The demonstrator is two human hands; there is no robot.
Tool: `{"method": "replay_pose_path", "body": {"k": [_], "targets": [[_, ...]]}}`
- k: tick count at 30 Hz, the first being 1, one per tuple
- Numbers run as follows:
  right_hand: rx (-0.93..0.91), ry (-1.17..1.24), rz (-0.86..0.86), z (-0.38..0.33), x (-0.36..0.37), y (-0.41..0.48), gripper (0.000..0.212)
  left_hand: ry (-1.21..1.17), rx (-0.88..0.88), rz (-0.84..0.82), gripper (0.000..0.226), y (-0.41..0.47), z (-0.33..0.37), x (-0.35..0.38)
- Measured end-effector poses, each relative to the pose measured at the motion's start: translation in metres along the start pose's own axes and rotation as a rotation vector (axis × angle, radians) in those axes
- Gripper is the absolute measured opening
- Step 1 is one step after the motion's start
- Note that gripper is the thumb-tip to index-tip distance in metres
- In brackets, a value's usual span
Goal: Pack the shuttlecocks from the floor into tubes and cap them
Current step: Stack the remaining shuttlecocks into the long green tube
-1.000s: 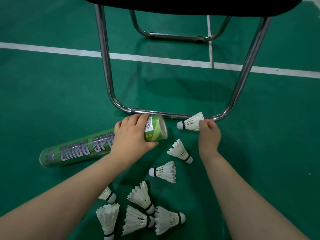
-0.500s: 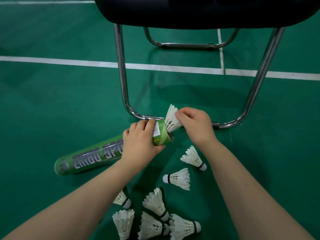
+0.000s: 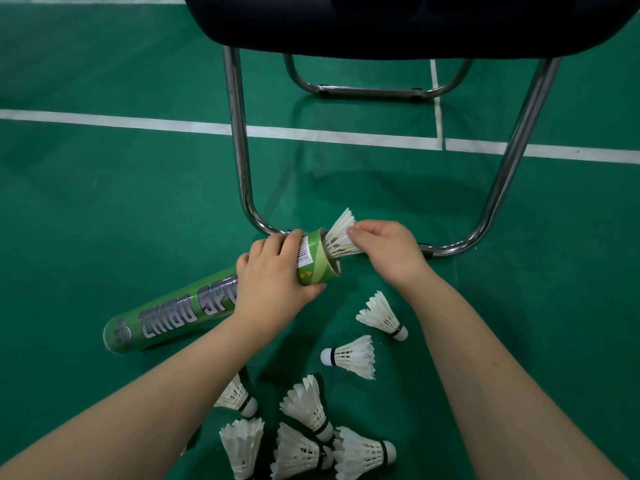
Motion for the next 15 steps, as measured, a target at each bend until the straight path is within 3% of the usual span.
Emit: {"method": "replay_pose_path", "body": {"k": [10, 15], "targets": [[0.208, -0.056, -0.510, 0.015, 0.041, -0.019, 0.024, -0.008, 0.011, 0.033, 0.080, -0.004, 0.007, -0.003], [0.229, -0.399, -0.632, 0.018, 0.049, -0.024, 0.026, 0.010, 0.099, 0.052, 0.083, -0.013, 0.028, -0.005]]}}
Point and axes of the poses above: each hand's wrist, its own y-axis towards the middle knuckle, its own x-axis out of the palm, z = x × y, the point moved 7 cm from there along y, towards the middle knuckle, and after that the axes turned 13 degrees about y, right-handed, at the moved point
